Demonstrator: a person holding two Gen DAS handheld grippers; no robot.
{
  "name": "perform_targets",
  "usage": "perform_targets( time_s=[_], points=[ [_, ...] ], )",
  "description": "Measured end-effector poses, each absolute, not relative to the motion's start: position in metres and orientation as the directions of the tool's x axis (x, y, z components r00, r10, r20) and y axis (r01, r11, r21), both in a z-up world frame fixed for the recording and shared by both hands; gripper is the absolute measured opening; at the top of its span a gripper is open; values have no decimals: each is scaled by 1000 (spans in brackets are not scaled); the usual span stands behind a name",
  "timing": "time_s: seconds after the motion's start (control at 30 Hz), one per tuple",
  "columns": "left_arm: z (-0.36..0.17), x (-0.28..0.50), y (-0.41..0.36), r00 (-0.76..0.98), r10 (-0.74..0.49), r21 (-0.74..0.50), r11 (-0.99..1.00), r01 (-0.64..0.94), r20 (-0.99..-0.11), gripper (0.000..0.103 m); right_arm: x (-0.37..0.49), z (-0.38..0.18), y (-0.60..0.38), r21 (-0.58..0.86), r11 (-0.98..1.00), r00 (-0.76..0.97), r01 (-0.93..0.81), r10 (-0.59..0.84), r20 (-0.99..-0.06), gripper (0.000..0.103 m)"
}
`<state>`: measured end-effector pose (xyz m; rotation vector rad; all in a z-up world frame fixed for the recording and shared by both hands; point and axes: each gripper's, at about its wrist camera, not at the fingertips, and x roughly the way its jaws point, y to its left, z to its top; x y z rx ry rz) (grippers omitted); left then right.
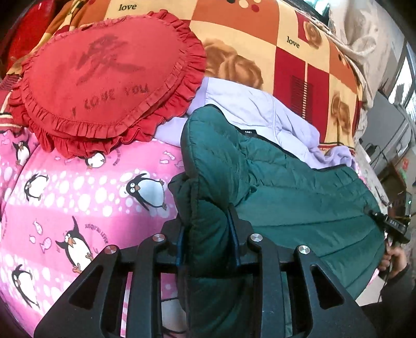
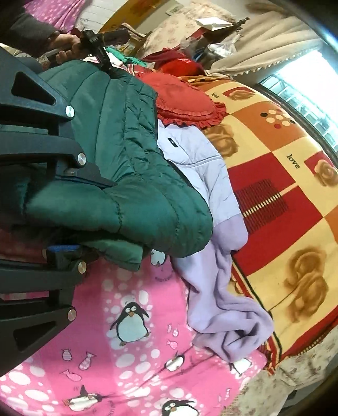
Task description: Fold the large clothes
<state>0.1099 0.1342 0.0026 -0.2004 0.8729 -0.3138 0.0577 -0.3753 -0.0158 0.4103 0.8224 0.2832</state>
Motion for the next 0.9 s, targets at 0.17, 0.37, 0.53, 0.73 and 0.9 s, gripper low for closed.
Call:
perform_targets(
  time_s=[0.17,0.37,0.53,0.73,0.9],
  points=[
    [-1,107,126,618,-301,-237,954,186,-726,29,60,-20,-374,452,889,638,-70,389,-665,36],
    [-10,103,117,649,-215,-150,977,154,-730,31,64,-26,-370,419,907,613,-47,357,-705,41],
    [-13,95,104,690,-107,-51,994,101,-716,33,66,-29,-366,382,923,604,-33,323,-728,46],
    [-16,95,96,703,-41,19,997,78,-710,35,72,-37,-360,332,943,577,2,270,-771,55],
    [-19,96,95,700,-36,22,997,74,-713,36,75,-40,-352,276,961,562,4,226,-796,58]
  ],
)
